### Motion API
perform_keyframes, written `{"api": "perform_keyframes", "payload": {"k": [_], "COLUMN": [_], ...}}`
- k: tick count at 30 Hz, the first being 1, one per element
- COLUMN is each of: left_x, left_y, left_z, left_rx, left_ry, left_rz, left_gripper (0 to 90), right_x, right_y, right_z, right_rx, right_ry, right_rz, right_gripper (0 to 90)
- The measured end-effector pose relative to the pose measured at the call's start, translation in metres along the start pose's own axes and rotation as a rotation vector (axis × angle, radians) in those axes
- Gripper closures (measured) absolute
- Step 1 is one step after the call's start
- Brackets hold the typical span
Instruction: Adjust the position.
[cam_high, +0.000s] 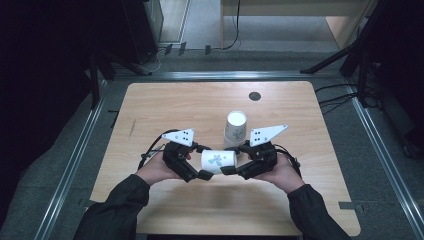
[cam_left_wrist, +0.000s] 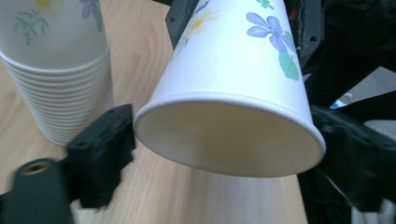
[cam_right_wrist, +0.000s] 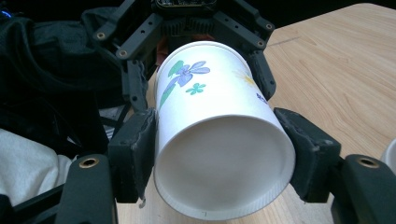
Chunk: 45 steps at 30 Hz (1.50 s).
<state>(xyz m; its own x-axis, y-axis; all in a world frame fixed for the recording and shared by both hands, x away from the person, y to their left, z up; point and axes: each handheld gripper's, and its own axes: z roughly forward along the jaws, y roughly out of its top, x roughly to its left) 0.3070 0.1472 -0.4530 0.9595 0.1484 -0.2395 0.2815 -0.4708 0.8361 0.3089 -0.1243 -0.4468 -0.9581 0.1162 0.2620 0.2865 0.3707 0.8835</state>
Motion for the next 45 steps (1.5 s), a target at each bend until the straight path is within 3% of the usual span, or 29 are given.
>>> {"api": "perform_keyframes", "payload": {"k": [4,19,23,37,38,45], "left_x": [0.001,0.002,0.003,0.007,0.007,0.004], "left_y": [-0.001,-0.001,-0.001,0.0,0.001,0.011], "left_z": [0.001,0.0,-0.001,-0.022,-0.025,-0.032], "left_rx": [0.0,0.019,0.018,0.023,0.027,0.085], "left_ry": [-0.025,-0.026,-0.026,0.001,0.019,0.043], "left_rz": [-0.005,0.004,0.0,-0.027,-0.025,-0.001], "left_gripper": [14.3,21.5,21.6,21.8,21.8,21.8], "right_x": [0.0,-0.001,-0.002,-0.004,-0.004,-0.007], "right_y": [0.0,-0.002,-0.005,-0.011,-0.012,-0.016], "right_z": [0.002,0.007,0.009,0.003,0.002,0.007], "right_rx": [-0.002,0.007,0.016,0.073,0.085,0.149], "right_ry": [0.012,0.023,0.028,-0.04,-0.046,-0.091], "right_rz": [0.009,0.016,0.018,0.018,0.014,-0.004], "right_gripper": [33.7,33.6,29.2,24.6,24.6,24.4]}}
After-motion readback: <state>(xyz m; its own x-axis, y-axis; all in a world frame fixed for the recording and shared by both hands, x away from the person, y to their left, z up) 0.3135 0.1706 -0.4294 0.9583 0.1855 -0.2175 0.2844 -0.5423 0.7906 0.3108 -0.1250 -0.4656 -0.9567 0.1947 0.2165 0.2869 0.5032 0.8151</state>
